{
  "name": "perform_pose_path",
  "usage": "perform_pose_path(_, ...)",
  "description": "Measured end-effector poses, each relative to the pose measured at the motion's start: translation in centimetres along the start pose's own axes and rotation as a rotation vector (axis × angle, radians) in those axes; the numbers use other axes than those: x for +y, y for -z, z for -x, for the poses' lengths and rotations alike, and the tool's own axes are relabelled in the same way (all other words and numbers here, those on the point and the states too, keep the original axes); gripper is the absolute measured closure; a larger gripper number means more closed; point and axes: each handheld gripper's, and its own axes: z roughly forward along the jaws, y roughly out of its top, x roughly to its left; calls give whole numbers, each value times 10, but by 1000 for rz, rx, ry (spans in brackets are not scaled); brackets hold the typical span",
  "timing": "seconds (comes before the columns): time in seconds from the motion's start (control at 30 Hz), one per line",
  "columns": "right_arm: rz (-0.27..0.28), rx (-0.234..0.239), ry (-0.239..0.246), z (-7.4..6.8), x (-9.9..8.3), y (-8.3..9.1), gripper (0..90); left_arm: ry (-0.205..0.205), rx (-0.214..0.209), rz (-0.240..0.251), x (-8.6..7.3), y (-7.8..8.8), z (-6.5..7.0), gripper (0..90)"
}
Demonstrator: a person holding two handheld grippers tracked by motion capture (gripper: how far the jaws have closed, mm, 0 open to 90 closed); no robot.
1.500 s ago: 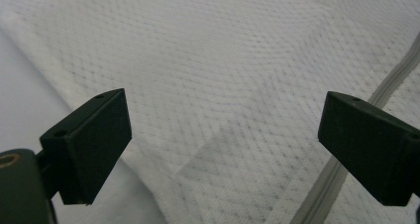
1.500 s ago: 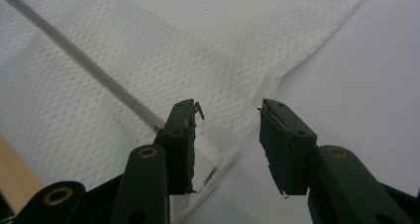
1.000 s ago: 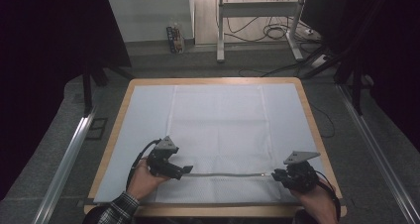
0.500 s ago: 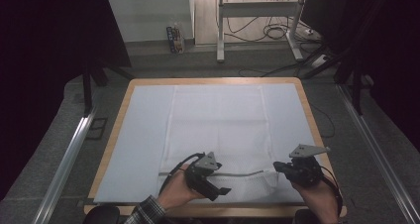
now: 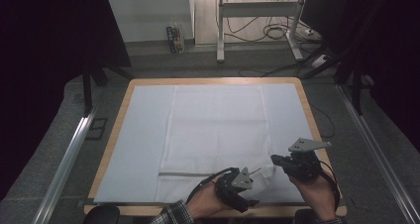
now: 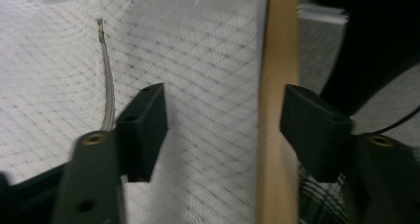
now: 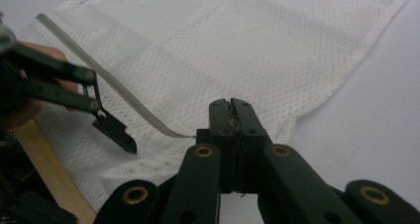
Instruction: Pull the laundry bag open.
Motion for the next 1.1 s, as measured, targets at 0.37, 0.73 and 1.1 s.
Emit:
perform_pose_path(0.37,-10,25,-15,3,-3,-2,871,98,-21,20,-9,10,-19,880)
perform_pose_path(0.73,-34,38,-106,14,-9,2,631,87,-9,28,-12,10,-19,881)
perform_pose_path(1.1,-29,113,-299,22,-23,10,368,56,18,27,-11,8,-14,880)
